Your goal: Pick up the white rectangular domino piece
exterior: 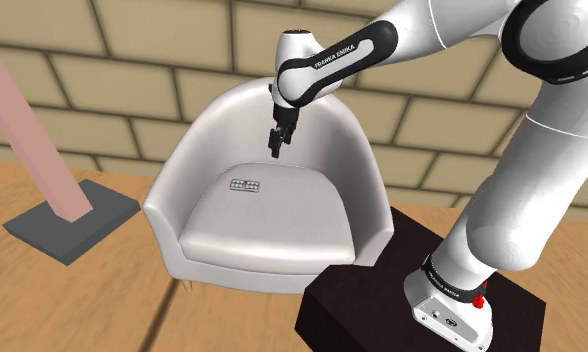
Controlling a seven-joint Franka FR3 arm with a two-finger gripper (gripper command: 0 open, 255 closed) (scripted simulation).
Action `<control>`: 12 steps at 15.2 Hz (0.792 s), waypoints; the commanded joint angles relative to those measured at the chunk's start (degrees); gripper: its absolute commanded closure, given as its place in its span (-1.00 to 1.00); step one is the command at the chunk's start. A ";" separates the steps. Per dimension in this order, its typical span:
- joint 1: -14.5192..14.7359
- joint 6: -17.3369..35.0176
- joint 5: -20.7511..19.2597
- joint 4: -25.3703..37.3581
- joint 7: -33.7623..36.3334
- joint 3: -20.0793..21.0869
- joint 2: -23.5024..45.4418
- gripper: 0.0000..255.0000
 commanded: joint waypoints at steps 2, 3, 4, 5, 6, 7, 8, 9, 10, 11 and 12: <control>0.82 2.10 -0.86 4.33 -1.53 0.80 7.00 -1.00; 1.04 2.54 -1.20 5.83 -2.09 1.02 9.13 -1.00; 1.27 2.91 -1.55 7.39 -2.64 1.23 11.26 -1.00; 1.52 3.23 -1.93 9.00 -3.17 1.43 13.39 -1.00; 1.77 3.50 -2.32 10.66 -3.69 1.63 15.52 -1.00; 2.05 3.71 -2.73 12.37 -4.20 1.81 17.65 -1.00; 2.34 3.87 -3.14 14.15 -4.71 1.98 19.78 -1.00; 2.64 3.98 -3.57 15.98 -5.21 2.14 21.92 -1.00; 2.95 4.03 -4.00 17.87 -5.71 2.30 24.07 -1.00; 3.28 4.02 -4.43 19.82 -6.21 2.44 26.23 -1.00; 3.63 3.96 -4.87 21.84 -6.72 2.58 28.39 -1.00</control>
